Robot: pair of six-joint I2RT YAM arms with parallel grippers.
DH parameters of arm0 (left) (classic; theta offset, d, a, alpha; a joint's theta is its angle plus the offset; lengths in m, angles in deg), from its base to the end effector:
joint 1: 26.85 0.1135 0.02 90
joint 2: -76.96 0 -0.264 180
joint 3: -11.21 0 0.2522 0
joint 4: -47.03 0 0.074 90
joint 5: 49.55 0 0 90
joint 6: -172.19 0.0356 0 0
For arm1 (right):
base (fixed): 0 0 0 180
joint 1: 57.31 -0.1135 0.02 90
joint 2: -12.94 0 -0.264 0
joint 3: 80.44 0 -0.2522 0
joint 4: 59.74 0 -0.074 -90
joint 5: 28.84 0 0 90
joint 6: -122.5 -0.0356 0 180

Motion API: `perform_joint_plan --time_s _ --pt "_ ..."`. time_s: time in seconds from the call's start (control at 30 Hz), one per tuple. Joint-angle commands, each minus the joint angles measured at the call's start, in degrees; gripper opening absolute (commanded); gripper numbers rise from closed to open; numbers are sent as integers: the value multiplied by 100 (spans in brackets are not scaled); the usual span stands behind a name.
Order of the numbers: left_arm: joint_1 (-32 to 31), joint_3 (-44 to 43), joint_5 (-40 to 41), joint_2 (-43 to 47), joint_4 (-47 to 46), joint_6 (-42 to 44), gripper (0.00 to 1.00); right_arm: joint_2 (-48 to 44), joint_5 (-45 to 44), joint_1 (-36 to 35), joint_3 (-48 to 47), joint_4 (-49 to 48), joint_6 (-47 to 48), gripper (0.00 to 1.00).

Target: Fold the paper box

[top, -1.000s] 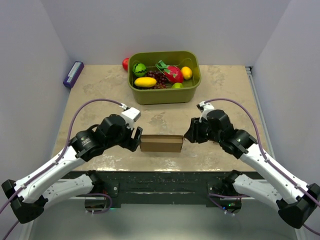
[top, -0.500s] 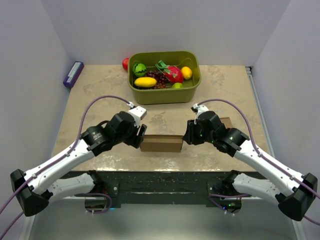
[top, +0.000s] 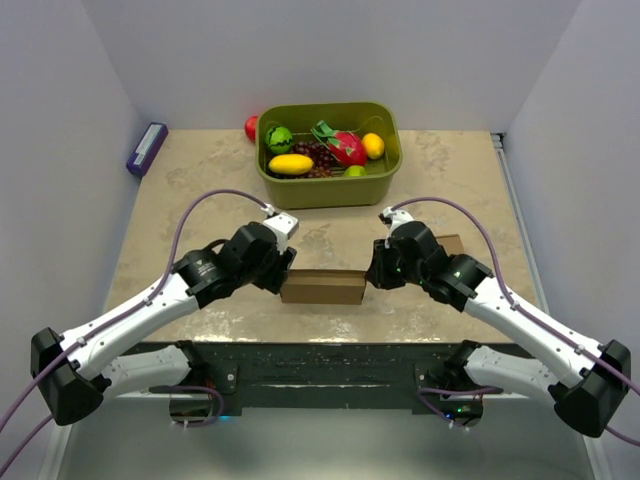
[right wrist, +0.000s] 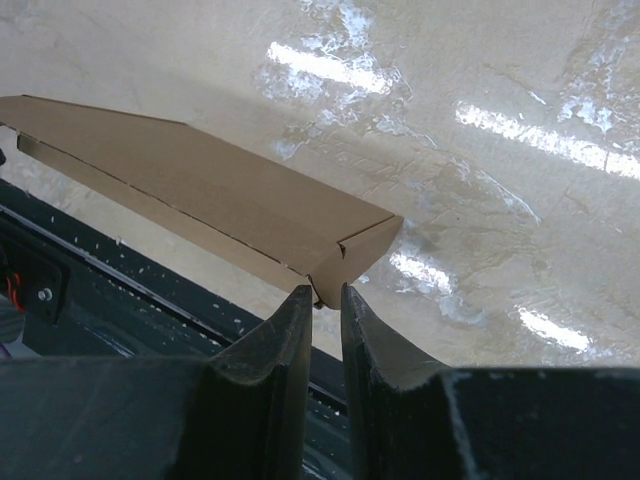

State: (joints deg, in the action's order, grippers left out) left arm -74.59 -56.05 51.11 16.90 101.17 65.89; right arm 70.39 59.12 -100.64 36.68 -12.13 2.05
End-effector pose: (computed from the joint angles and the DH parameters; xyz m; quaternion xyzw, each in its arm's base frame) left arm 0.1480 -0.1531 0.2942 0.2181 0.9008 -0.1205 0.3556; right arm 0.1538 0.1433 0.2863 -0.0954 0.9091 0.2302 0.3339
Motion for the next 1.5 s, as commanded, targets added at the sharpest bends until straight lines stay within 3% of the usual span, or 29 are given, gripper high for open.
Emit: perform_joint_plan --time_s 0.0,0.63,0.93,1.47 --pt "20 85 156 -94 -302 47 59 38 -33 -44 -36 -220 -65 20" --pt "20 357 -89 -244 -672 3 38 91 -7 -44 -1 -247 -171 10" --pt "20 393 -187 -244 -760 12 34 126 -15 -53 -1 -273 -470 0" --pt "20 419 -380 -332 -786 30 28 258 169 -53 -10 -379 -909 0"
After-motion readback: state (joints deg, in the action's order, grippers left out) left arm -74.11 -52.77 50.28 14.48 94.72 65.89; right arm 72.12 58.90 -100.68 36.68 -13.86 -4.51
